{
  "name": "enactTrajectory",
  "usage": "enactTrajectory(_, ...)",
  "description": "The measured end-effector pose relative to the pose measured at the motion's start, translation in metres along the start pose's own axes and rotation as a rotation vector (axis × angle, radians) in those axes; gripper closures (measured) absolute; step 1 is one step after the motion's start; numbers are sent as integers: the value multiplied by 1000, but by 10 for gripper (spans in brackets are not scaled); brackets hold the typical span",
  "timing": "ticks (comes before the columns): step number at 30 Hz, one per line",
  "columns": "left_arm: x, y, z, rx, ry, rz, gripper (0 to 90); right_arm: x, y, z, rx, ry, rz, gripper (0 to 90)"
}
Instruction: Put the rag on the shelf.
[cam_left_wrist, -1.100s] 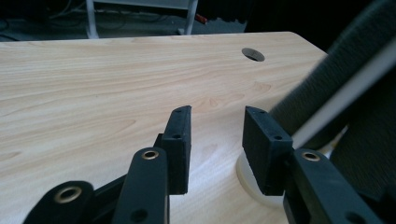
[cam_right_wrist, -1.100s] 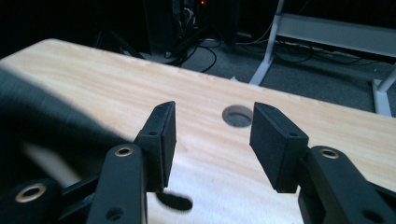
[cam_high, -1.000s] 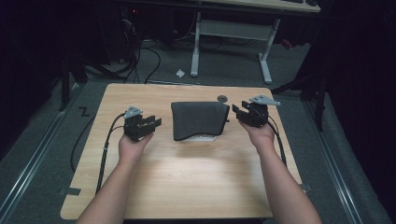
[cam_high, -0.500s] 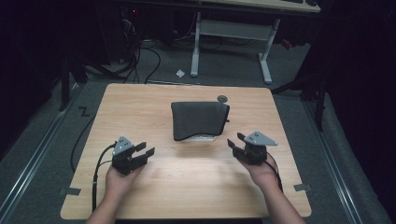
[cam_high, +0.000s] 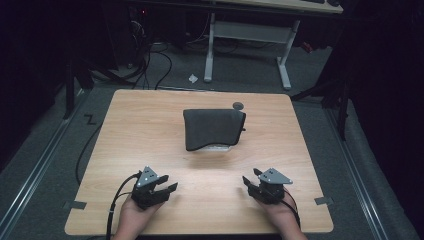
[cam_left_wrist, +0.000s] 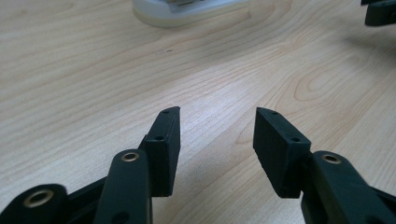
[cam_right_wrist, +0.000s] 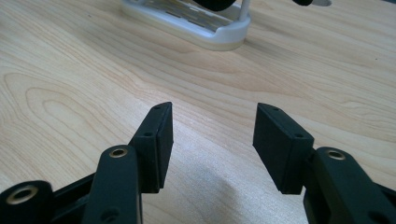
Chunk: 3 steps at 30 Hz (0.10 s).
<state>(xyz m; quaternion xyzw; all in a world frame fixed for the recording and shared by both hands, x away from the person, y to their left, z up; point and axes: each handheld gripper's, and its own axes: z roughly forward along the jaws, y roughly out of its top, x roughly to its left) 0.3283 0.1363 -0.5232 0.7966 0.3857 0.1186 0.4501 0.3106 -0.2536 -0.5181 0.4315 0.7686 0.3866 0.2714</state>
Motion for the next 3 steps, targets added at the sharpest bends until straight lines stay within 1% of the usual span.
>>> enactTrajectory(2,3,-2,-1,3,4,-4,516,-2,-2,1,6,9,1,483)
enactTrajectory(3,4,-3,-2,-2,0,-19,515,-2,-2,2,10,9,5,483)
